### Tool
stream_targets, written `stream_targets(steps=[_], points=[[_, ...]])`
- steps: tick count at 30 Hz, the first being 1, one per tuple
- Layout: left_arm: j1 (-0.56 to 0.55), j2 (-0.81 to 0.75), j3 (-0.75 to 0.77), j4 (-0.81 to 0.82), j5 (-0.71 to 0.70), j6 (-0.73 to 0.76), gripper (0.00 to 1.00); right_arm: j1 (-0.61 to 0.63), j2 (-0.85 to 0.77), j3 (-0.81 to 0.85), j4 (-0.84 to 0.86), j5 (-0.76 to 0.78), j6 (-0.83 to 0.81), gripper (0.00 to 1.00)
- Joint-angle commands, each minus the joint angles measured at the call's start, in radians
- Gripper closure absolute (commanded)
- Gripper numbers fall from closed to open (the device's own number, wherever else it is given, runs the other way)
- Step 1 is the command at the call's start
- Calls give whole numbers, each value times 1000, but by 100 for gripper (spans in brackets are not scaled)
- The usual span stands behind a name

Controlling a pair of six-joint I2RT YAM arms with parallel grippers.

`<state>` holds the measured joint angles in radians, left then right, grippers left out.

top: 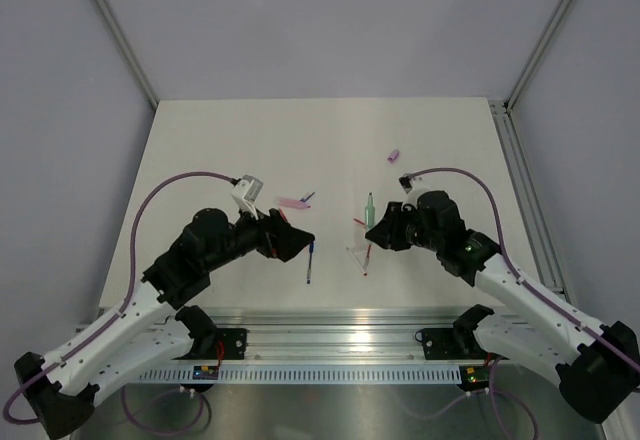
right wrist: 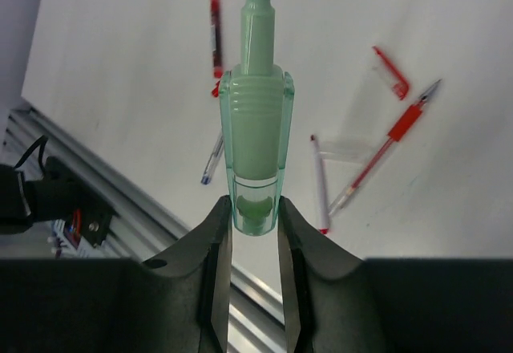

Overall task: Insert the pens into the pen caps
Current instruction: Pick up the pen from the center of the board, then insert the pen into the pen cap.

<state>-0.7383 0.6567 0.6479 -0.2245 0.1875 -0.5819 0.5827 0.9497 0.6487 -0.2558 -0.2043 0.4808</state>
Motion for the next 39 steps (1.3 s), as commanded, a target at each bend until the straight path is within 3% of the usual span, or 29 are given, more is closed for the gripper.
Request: stream_targets(steps=[1, 2, 5, 11, 18, 39], points=[[-67, 61, -19, 207, -72, -65, 15, 90, -60, -30, 53, -47, 79, 83], [-81, 104, -16, 221, -95, -65, 30, 112, -72, -35, 53, -37, 84, 83], [-148, 197, 13, 280, -163, -53, 39, 175, -121, -44, 49, 3, 100, 82], [-197, 297, 32, 362, -283, -24, 42, 221, -128, -43, 50, 8, 107, 82], [-216, 359, 18, 520, -238, -39, 44, 298, -98, -24, 27, 77, 96, 82], [-222, 422, 21, 493, -257, -18, 56, 454, -28, 45, 33, 225, 108, 82]])
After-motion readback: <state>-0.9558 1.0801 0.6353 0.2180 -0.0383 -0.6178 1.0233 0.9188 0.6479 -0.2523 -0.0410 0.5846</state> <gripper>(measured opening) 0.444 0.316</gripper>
